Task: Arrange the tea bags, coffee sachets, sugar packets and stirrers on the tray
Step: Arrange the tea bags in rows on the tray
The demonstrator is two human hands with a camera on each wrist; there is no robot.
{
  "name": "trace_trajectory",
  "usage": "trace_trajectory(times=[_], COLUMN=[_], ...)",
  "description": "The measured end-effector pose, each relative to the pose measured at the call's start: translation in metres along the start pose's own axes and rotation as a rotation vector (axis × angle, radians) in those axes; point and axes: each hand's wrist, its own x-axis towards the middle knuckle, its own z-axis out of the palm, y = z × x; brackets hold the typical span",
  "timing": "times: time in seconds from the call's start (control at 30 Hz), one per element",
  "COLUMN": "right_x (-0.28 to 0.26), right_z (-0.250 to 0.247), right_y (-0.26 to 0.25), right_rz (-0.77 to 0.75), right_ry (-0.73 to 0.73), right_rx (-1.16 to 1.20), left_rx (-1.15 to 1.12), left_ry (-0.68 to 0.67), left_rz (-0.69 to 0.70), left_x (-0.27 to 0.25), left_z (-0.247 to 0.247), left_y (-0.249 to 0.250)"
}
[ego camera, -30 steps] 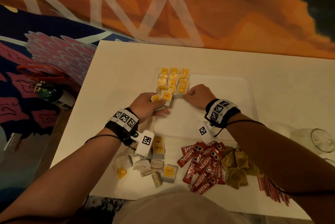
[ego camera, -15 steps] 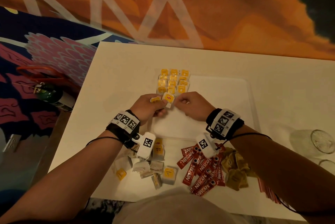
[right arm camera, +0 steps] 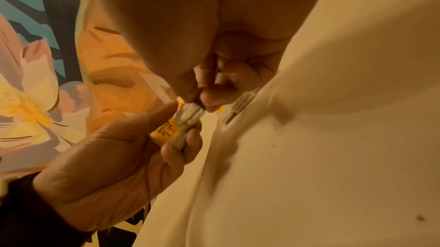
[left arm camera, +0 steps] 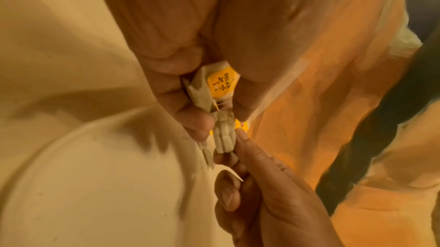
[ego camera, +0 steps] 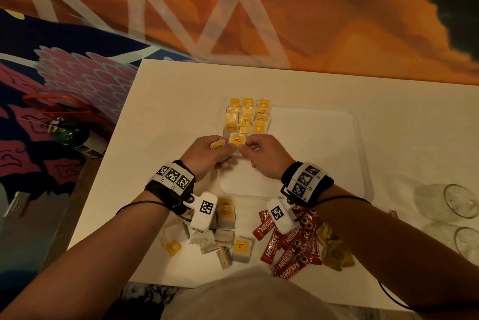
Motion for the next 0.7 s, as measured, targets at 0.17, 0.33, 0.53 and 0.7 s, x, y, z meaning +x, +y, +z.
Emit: trace_trajectory(times=[0.17, 0.33, 0.53, 0.7], right_x=[0.002, 0.008, 0.022, 0.031], right_z=[0.007, 0.009, 0.007, 0.013], right_y=[0.002, -0.001, -0.006, -0.009], right_rz=[-0.007, -0.017, 0.049, 0.110], right_ry=[-0.036, -0.006, 0.026, -0.004], right_rx=[-0.034, -0.075, -0.170, -0.223], left_rx=[-0.047, -0.083, -0.123, -0.155], left_ry=[0.043, 0.046, 0.051, 0.007], left_rz=[-0.009, -0.043, -0.109, -0.121], left_x=[-0.002, -0.006, -0.006, -0.010], left_z=[-0.009, -0.012, -0.024, -0.034], left_y=[-0.004, -0.004, -0.003, -0.008])
